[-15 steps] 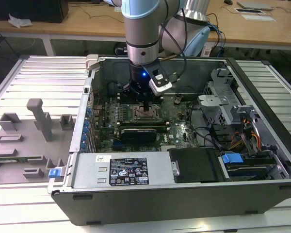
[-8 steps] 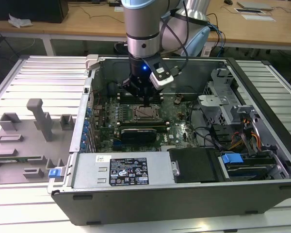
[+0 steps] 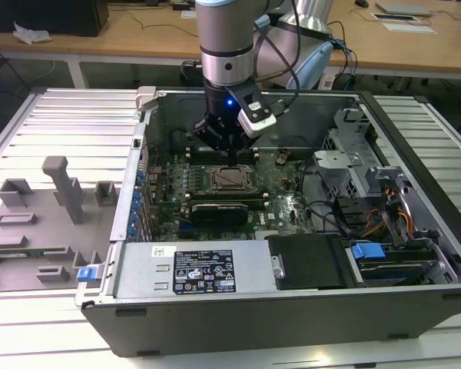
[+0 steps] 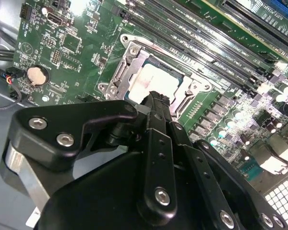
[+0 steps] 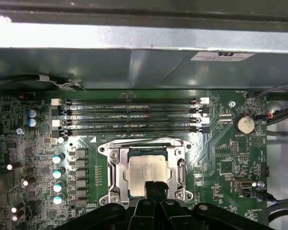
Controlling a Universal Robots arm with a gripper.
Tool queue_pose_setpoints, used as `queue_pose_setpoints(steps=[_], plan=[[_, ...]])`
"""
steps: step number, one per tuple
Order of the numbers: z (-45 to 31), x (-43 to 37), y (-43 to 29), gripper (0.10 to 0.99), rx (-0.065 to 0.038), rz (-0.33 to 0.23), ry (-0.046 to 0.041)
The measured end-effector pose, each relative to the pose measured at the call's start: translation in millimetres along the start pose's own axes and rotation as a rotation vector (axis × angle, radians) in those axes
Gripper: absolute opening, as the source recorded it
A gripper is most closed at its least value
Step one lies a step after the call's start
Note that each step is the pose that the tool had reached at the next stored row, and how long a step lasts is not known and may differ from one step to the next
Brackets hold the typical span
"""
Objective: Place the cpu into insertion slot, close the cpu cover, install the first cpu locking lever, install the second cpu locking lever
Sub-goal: 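Install the first cpu locking lever, then install the second cpu locking lever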
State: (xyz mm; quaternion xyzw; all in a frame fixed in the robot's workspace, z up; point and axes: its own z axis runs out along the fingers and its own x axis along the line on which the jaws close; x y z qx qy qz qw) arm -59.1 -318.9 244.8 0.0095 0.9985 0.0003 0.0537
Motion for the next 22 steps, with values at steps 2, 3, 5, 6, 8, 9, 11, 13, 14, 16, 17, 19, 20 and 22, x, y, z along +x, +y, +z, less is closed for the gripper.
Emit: queue_pose_setpoints(steps=[2, 3, 5, 6, 8, 9, 11, 13, 14, 16, 17, 19, 20, 22], plan=[[0.0, 0.0, -0.2, 0.106, 0.000, 0.000, 0.0000], [0.0, 0.0, -0.2, 0.106, 0.000, 0.000, 0.0000], [0.0, 0.0, -0.3, 0.106, 0.000, 0.000, 0.0000], [0.0, 0.0, -0.4, 0.106, 0.000, 0.000, 0.0000], [0.0, 0.0, -0.5, 0.106, 0.000, 0.000, 0.0000], [0.0, 0.0, -0.5, 0.106, 0.000, 0.000, 0.0000], [0.0, 0.0, -0.6, 0.106, 0.000, 0.000, 0.0000], [-0.3, 0.0, -0.7, 0.106, 0.000, 0.000, 0.0002], [-1.5, -0.1, -0.7, 0.106, 0.000, 0.000, 0.0000], [-4.8, -0.5, -0.6, 0.106, 0.000, 0.000, 0.0000], [-6.1, -0.7, -0.6, 0.106, 0.000, 0.000, 0.0000], [-7.3, -0.8, -0.6, 0.106, 0.000, 0.000, 0.0000], [-7.8, -0.8, -0.6, 0.106, 0.000, 0.000, 0.0000], [-8.6, -0.9, -0.6, 0.106, 0.000, 0.000, 0.0000]])
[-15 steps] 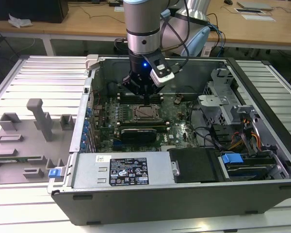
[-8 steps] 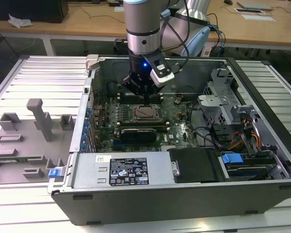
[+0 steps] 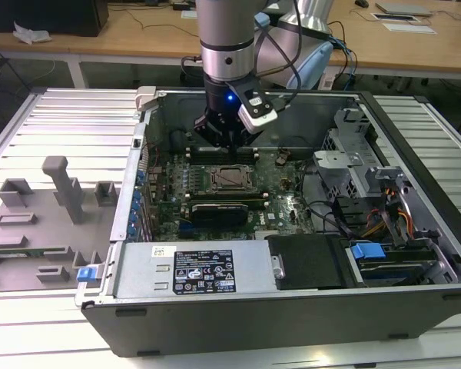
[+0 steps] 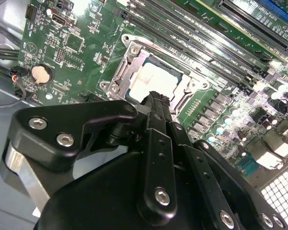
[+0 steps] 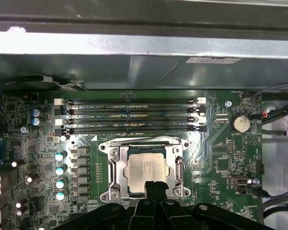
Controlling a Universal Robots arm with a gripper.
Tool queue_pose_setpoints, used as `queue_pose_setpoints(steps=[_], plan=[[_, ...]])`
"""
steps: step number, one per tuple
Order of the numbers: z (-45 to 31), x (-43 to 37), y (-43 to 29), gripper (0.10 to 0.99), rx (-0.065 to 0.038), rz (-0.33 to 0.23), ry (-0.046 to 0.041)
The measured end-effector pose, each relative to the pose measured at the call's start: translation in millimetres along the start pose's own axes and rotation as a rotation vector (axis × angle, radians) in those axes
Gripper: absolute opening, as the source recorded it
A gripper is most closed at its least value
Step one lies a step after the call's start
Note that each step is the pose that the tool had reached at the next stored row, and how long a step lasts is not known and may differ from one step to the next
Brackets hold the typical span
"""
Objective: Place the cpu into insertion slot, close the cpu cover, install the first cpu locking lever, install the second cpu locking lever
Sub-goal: 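Install the second cpu locking lever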
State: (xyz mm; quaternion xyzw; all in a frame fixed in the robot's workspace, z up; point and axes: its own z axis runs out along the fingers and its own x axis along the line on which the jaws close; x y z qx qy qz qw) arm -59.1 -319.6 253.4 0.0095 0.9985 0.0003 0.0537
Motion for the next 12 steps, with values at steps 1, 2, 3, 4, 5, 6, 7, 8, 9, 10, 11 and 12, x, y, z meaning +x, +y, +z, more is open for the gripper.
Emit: queue_pose_setpoints(steps=[1, 2, 3, 4, 5, 6, 7, 8, 9, 10, 11, 12], plan=[[-0.3, 0.0, 0.0, 0.106, 0.000, 0.000, -0.0001], [-0.3, -0.1, 0.0, 0.106, 0.000, 0.000, -0.0002], [-0.5, 0.0, 0.0, 0.106, 0.000, 0.000, -0.0001], [-0.5, -0.1, 0.0, 0.106, 0.000, 0.000, -0.0001], [-0.6, -0.1, 0.0, 0.106, 0.000, 0.000, 0.0000], [-0.7, -0.1, -0.4, 0.106, 0.000, 0.000, 0.0002], [-0.7, -0.1, -1.3, 0.106, 0.000, 0.000, 0.0002], [-0.6, -0.1, -2.6, 0.106, 0.000, 0.000, 0.0001], [-0.6, -0.1, -4.4, 0.106, 0.000, 0.000, 0.0001], [-0.6, -0.2, -5.5, 0.106, 0.000, 0.000, 0.0000], [-0.6, -0.2, -6.9, 0.106, 0.000, 0.000, 0.0000], [-0.6, -0.2, -7.9, 0.106, 0.000, 0.000, 0.0000]])
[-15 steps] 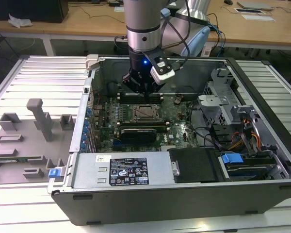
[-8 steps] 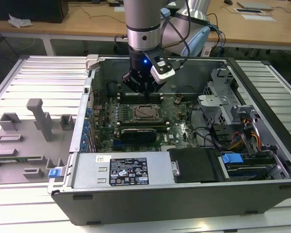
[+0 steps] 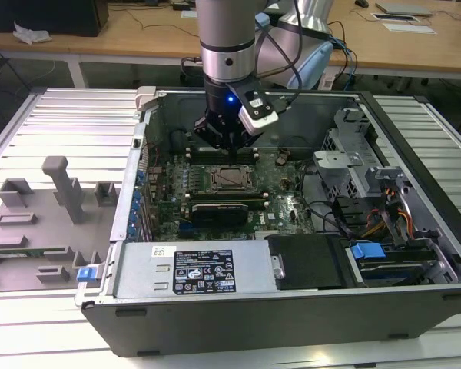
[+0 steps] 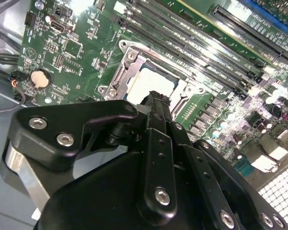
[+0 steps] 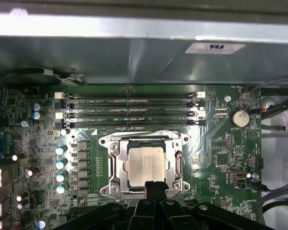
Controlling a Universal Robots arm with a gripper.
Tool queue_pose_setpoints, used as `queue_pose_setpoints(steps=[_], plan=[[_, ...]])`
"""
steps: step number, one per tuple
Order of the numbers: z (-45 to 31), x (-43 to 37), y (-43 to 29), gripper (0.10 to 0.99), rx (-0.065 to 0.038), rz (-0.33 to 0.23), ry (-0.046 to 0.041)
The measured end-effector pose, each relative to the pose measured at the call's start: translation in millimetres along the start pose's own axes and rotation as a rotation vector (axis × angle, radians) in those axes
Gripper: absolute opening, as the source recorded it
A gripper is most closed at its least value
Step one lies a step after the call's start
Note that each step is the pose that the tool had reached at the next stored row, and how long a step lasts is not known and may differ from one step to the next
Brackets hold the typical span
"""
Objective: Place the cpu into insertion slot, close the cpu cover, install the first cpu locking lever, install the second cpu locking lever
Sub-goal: 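Install the second cpu locking lever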
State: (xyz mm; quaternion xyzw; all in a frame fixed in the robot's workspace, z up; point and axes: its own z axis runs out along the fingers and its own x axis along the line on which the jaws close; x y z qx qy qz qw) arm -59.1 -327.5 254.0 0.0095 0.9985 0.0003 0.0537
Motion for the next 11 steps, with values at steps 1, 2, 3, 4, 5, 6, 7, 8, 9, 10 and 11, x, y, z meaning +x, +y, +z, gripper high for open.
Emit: queue_pose_setpoints(steps=[1, 2, 3, 4, 5, 6, 7, 8, 9, 10, 11], plan=[[0.0, 0.0, -1.5, 0.106, 0.000, 0.000, 0.0000], [0.0, -0.1, -3.1, 0.106, 0.000, 0.000, 0.0000], [0.0, -0.1, -4.1, 0.106, 0.000, 0.000, 0.0000], [0.0, -0.1, -4.7, 0.106, 0.000, 0.000, 0.0000], [0.0, -0.1, -4.8, 0.106, 0.000, 0.000, 0.0000], [0.0, -0.1, -4.9, 0.106, 0.000, 0.000, 0.0001], [0.0, -0.1, -4.9, 0.106, 0.000, 0.000, 0.0000], [0.0, -0.1, -5.1, 0.106, 0.000, 0.000, 0.0000], [0.0, -0.1, -5.1, 0.106, 0.000, 0.000, 0.0000], [0.0, -0.1, -5.2, 0.106, 0.000, 0.000, 0.0000], [0.0, -0.1, -5.3, 0.106, 0.000, 0.000, 0.0000]])
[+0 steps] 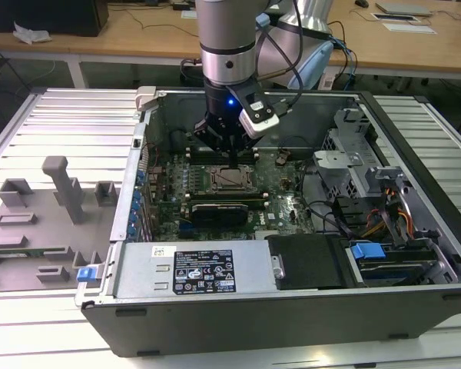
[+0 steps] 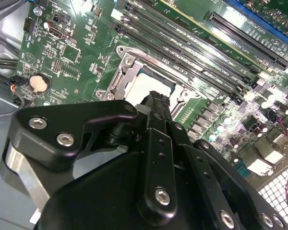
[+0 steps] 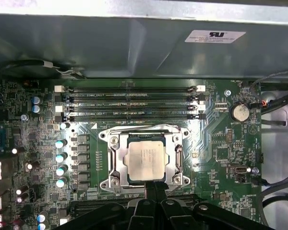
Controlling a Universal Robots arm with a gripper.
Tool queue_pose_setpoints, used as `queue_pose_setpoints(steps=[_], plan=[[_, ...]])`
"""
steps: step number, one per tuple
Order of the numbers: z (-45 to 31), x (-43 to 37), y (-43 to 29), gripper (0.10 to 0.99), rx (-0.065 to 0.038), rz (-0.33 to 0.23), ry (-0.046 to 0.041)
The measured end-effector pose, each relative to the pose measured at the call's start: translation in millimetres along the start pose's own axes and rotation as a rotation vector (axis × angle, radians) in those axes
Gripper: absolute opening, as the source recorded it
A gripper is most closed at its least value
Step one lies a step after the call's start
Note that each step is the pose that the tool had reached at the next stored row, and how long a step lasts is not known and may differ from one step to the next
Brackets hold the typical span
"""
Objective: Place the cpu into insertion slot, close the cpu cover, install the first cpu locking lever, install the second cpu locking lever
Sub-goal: 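Install the second cpu locking lever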
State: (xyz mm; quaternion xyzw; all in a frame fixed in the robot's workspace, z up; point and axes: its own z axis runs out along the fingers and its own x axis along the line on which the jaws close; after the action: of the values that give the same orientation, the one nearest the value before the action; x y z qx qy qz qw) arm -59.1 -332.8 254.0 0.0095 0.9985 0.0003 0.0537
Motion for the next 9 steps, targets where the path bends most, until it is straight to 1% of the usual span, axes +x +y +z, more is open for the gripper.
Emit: queue_pose_setpoints(steps=[5, 7, 9], plan=[[0.0, 0.0, -0.9, 0.106, 0.000, 0.000, 0.0000], [-0.1, 0.1, -2.8, 0.106, 0.000, 0.000, 0.0001], [-0.1, 0.5, -6.5, 0.106, 0.000, 0.000, 0.0000]])
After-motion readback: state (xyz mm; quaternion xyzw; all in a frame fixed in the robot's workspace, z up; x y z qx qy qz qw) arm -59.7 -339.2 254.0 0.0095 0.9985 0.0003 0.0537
